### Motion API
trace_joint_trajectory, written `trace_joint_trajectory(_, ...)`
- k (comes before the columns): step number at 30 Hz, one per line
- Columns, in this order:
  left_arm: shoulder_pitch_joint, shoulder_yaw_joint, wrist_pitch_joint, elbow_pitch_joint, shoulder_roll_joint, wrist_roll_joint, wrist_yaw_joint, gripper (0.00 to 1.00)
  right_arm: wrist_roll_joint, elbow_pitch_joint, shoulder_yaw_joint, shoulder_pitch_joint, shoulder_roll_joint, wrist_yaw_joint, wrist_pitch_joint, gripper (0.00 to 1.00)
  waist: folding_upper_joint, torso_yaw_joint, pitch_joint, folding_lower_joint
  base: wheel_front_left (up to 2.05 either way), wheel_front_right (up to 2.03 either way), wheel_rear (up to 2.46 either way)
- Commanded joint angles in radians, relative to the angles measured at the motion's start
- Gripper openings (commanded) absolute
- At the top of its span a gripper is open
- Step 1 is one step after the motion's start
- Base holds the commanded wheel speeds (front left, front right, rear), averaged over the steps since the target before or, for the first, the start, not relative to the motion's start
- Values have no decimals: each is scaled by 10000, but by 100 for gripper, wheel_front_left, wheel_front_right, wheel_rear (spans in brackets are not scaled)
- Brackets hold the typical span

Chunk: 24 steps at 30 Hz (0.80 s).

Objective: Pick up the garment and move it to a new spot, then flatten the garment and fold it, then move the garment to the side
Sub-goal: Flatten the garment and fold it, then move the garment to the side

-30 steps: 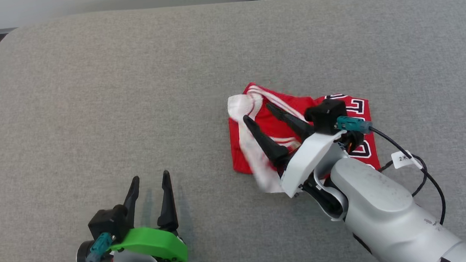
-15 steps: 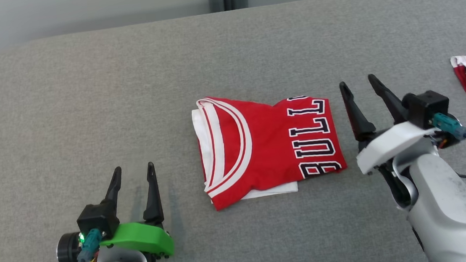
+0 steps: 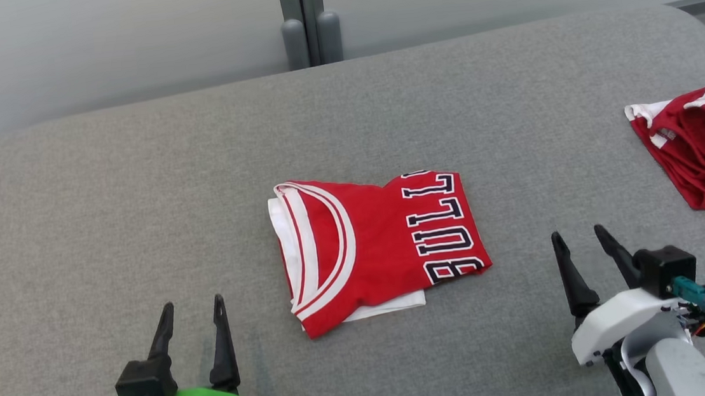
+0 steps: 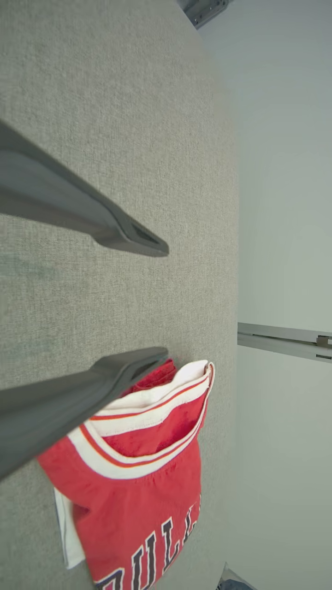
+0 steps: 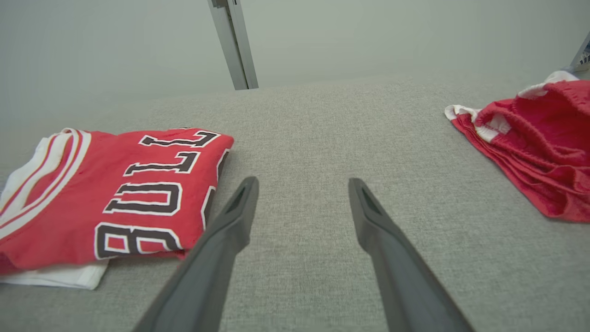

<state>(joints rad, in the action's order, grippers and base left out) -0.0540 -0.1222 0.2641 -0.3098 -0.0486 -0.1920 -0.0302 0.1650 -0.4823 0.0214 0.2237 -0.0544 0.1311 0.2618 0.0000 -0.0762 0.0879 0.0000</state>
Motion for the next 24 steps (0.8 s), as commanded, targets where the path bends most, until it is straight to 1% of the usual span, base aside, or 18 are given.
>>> trace_joint_trajectory(1,275,43,-4,49,-49,-84,71,100,-64,-33,-26,-233,-10,-10,39,100,0,-63,-312,0,0,0,0)
trace_joint_trajectory(6,733,-32,-4,283,-48,-263,161,100,115,-51,8,-654,18,-10,39,100,0,-18,-469,0,0,0,0)
trace_joint_trajectory(11,728,-110,-4,417,-48,-280,203,100,144,-19,26,-547,15,-10,39,100,0,58,-293,0,0,0,0)
trace_joint_trajectory(15,348,-183,-4,498,-48,-251,170,100,148,-31,-246,-18,18,-10,40,100,0,212,82,0,0,0,0)
trace_joint_trajectory(19,-117,-324,-4,553,-49,-215,114,100,225,-194,-808,967,21,-10,40,100,0,502,679,0,0,0,0)
trace_joint_trajectory(21,-357,-386,-4,559,-49,-239,89,100,305,-421,-1118,1439,18,-10,40,100,0,635,910,0,0,0,0)
trace_joint_trajectory(24,-661,-556,-5,541,-48,-316,68,100,305,-1082,-1642,2209,11,-10,38,100,0,889,1265,0,0,0,0)
